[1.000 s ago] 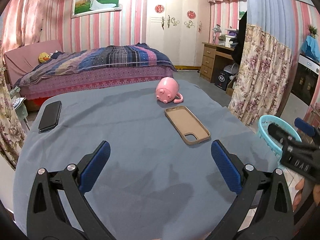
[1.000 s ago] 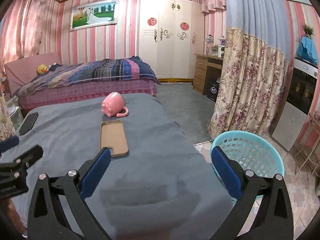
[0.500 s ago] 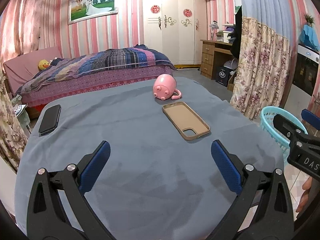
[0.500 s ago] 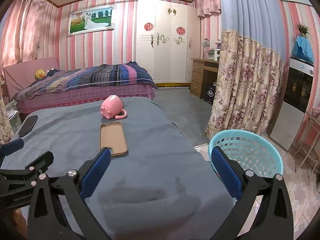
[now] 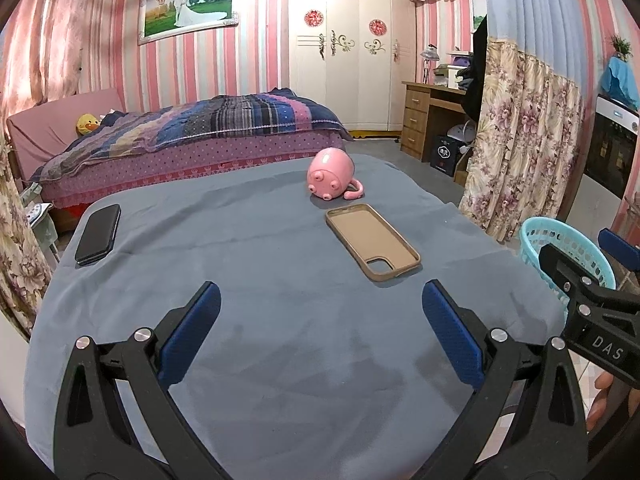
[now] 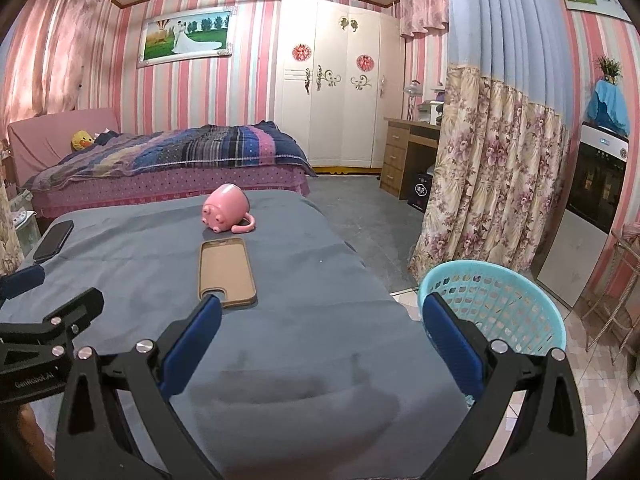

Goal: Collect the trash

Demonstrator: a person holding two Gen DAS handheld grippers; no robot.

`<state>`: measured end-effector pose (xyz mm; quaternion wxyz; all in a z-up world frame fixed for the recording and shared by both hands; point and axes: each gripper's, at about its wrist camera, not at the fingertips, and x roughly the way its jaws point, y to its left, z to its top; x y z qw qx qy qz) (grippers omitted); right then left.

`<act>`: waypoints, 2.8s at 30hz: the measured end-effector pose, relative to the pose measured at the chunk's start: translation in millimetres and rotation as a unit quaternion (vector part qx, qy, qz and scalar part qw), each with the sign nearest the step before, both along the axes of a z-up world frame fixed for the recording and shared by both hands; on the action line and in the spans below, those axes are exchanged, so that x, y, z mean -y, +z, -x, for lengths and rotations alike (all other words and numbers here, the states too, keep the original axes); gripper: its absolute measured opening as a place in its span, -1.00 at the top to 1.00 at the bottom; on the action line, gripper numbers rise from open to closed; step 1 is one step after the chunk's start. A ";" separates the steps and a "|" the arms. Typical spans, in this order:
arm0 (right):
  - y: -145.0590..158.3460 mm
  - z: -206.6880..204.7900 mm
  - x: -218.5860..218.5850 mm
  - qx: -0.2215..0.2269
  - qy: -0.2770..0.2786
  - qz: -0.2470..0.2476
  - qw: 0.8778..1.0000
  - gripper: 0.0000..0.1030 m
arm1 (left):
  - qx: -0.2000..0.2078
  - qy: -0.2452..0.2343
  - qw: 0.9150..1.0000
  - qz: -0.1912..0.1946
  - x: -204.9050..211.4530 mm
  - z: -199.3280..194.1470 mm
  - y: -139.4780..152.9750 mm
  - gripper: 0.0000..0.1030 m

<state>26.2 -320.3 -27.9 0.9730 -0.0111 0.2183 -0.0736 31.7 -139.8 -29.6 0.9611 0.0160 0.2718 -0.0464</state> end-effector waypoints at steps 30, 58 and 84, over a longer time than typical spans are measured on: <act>-0.5 1.8 -3.2 0.002 0.002 0.007 1.000 -0.91 | 0.001 0.004 1.000 -0.003 0.8 0.7 -1.3 -0.89; 1.1 -0.1 0.7 0.005 0.008 0.003 1.000 -0.91 | 0.002 0.007 1.000 -0.004 -2.0 1.0 0.7 -0.89; -3.0 -1.2 0.0 0.004 0.009 0.006 1.000 -0.91 | 0.010 0.017 1.000 0.006 -7.9 -1.4 3.1 -0.89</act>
